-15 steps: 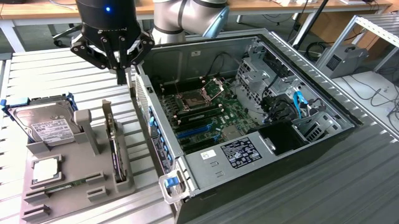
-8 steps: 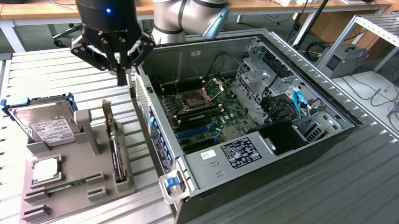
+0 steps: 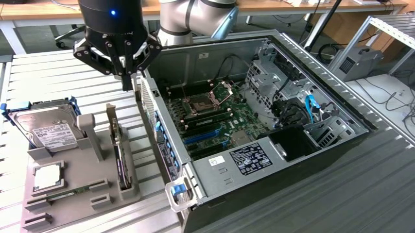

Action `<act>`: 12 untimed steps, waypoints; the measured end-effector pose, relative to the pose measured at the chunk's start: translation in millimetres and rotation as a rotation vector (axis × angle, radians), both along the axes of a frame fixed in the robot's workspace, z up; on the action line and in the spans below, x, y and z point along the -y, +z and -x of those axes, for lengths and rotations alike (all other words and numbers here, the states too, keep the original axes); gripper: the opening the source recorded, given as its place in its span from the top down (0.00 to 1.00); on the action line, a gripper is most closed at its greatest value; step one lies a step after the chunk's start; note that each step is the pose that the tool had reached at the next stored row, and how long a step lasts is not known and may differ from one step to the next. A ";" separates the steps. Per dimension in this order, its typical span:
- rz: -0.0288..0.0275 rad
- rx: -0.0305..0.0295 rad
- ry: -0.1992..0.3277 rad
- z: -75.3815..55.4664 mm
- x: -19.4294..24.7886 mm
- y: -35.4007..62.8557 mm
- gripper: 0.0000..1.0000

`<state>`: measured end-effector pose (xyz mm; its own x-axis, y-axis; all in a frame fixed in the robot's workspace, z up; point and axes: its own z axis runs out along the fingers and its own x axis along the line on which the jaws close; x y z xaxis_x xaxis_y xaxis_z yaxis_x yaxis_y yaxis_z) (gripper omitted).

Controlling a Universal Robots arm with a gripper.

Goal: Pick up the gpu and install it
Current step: 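Reach for the gpu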

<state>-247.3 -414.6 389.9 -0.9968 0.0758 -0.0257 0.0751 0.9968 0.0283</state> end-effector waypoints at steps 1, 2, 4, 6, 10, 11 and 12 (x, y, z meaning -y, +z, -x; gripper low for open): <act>0.0000 0.0000 0.000 0.0 0.6 0.0 0.89; 0.0001 0.0000 0.000 0.0 1.2 0.0 0.89; 0.0001 -0.0001 0.000 0.1 2.3 0.0 0.89; 0.0001 0.0000 0.000 0.1 3.4 0.0 0.89; 0.0000 0.0000 0.000 0.2 5.6 -0.1 0.89; 0.0000 0.0000 0.000 0.2 6.1 -0.1 0.89; 0.0000 0.0000 0.000 0.2 6.6 -0.1 0.89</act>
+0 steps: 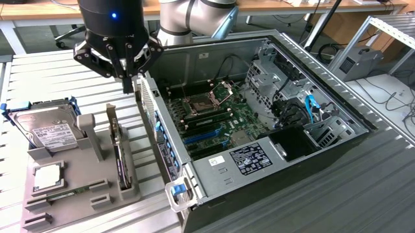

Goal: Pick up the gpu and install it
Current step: 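Reach for the gpu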

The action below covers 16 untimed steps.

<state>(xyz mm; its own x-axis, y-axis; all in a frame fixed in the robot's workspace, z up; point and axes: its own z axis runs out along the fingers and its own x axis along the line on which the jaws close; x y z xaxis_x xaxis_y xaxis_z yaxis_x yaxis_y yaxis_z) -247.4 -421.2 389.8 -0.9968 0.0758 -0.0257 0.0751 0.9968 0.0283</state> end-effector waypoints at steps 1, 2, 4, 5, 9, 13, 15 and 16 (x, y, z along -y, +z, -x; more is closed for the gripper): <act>0.0000 0.0000 0.000 0.0 0.6 0.0 0.89; 0.0000 0.0000 0.000 0.0 1.0 0.0 0.89; 0.0001 0.0000 0.000 0.1 2.6 0.0 0.89; 0.0000 0.0000 0.000 0.1 3.5 -0.1 0.89; 0.0000 0.0000 0.000 0.1 5.7 -0.1 0.89; 0.0000 0.0001 0.000 0.1 7.8 -0.2 0.89; 0.0000 0.0000 0.000 0.2 8.8 -0.2 0.89; 0.0000 0.0000 0.000 0.2 10.0 -0.2 0.89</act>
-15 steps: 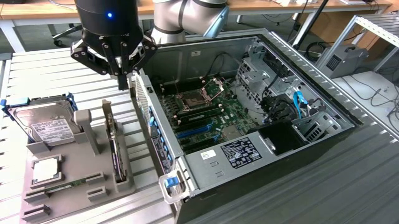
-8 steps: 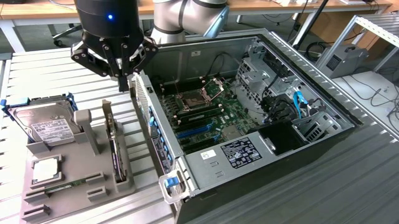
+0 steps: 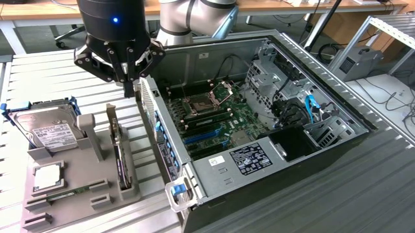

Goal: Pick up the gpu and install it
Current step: 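Reach for the gpu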

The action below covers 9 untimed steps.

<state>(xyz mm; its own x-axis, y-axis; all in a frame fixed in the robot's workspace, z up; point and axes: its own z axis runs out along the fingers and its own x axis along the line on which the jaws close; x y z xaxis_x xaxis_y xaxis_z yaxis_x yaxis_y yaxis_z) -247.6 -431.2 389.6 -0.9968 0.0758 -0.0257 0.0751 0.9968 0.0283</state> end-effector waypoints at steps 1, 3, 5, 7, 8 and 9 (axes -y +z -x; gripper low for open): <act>0.0001 0.0000 0.000 0.0 0.9 0.0 0.89; 0.0001 -0.0001 0.000 0.0 2.1 0.0 0.89; 0.0000 0.0000 0.000 0.0 3.1 -0.1 0.89; 0.0000 0.0000 0.000 0.0 4.1 -0.1 0.89; 0.0000 0.0000 0.000 0.0 4.6 -0.1 0.89; 0.0000 0.0000 0.000 0.1 5.1 -0.1 0.89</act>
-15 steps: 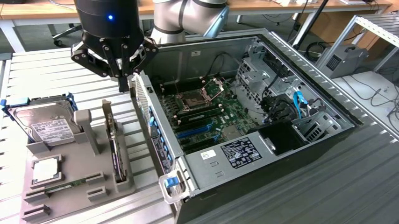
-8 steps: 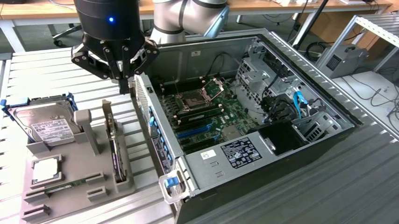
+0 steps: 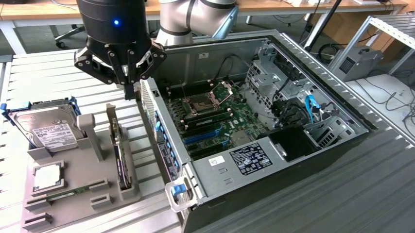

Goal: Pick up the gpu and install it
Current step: 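Reach for the gpu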

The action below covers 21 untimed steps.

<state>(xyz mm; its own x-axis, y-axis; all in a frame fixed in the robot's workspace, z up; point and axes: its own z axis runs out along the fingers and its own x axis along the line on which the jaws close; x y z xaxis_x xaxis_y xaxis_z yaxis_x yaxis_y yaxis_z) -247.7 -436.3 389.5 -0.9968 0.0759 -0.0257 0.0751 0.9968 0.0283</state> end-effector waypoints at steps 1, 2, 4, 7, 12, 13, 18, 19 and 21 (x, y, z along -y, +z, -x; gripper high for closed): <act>0.0000 0.0001 0.000 0.0 0.6 0.0 0.89; 0.0000 0.0000 0.000 0.0 1.1 0.0 0.89; -0.0001 0.0001 0.000 0.0 2.1 -0.1 0.89; 0.0000 0.0000 0.000 0.0 3.9 -0.1 0.89; 0.0000 0.0000 0.000 0.1 6.6 -0.2 0.89; 0.0000 0.0000 0.000 0.2 7.3 -0.2 0.89; 0.0000 0.0000 0.000 0.2 9.9 -0.2 0.89; 0.0000 0.0000 0.000 0.2 10.6 -0.3 0.89; 0.0000 0.0000 0.000 0.2 11.6 -0.3 0.89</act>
<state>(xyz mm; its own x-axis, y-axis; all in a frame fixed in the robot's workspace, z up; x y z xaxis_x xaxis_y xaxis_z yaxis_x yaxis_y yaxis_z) -247.9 -447.9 389.2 -0.9968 0.0758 -0.0256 0.0751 0.9968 0.0282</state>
